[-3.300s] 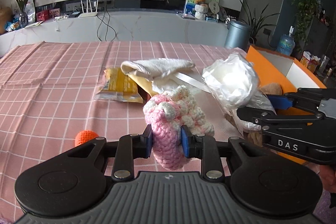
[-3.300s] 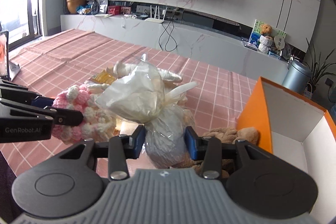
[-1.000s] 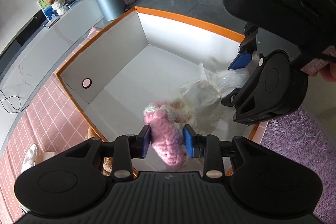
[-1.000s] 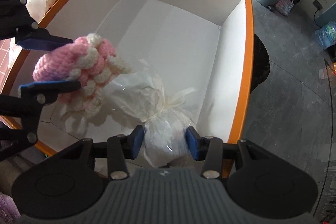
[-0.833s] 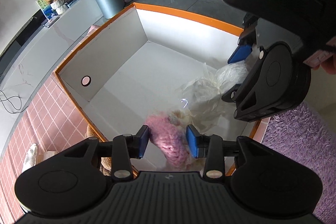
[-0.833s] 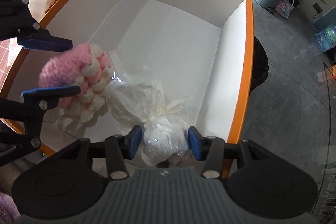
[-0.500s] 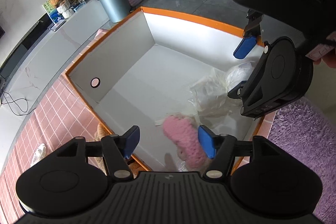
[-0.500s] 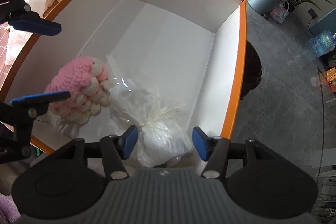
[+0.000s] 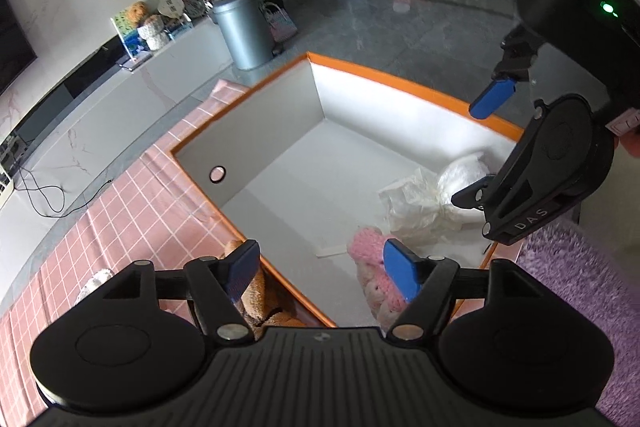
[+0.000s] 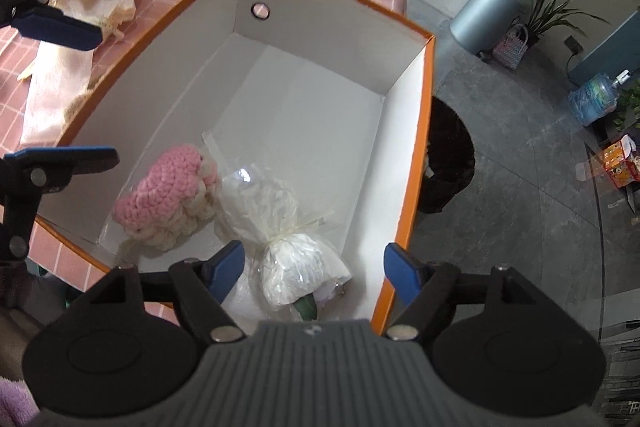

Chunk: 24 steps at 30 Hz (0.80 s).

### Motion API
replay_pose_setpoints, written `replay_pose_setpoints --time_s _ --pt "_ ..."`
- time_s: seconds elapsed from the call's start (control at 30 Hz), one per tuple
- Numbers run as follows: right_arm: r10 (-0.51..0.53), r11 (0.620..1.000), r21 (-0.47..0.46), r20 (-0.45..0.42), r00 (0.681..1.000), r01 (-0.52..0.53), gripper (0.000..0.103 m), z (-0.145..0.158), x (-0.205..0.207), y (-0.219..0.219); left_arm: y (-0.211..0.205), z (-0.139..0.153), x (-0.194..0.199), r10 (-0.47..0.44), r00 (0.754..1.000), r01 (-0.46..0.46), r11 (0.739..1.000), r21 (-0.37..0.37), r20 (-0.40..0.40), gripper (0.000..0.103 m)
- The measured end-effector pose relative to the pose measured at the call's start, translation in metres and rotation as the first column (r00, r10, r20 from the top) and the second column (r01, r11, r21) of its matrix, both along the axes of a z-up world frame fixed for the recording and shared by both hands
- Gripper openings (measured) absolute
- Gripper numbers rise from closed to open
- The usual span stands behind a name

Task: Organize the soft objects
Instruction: 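Withdraw both open tools from the box back over the table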

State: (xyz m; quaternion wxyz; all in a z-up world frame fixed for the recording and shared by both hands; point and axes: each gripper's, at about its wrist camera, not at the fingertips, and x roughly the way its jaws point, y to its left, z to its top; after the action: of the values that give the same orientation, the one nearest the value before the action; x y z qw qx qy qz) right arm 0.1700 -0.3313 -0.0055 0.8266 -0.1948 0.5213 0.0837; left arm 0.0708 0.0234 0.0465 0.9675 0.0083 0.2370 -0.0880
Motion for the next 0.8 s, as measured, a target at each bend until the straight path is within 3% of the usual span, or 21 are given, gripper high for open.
replay_pose_setpoints --time_s 0.23,0.37,0.57,0.8 --pt "-0.065 0.996 0.064 0.158 0.985 0.055 0.079 0.019 -0.024 0.001 -0.046 0.007 0.015 -0.132 0.991 0.132 0.991 -0.006 0.005 0.084" --pt "-0.102 0.992 0.095 0.268 0.958 0.079 0.082 0.029 -0.041 0.009 -0.077 0.005 0.033 -0.229 0.973 0.229 0.973 -0.024 -0.025 0.084" --pt "-0.146 0.982 0.172 0.397 0.906 0.083 0.083 0.042 -0.065 0.030 -0.127 -0.006 0.061 -0.340 0.935 0.346 0.937 0.052 -0.099 0.084" --pt "-0.198 0.965 0.250 0.505 0.840 0.077 0.086 0.045 -0.092 0.065 -0.172 -0.032 0.091 -0.425 0.866 0.474 0.865 0.164 -0.262 0.084"
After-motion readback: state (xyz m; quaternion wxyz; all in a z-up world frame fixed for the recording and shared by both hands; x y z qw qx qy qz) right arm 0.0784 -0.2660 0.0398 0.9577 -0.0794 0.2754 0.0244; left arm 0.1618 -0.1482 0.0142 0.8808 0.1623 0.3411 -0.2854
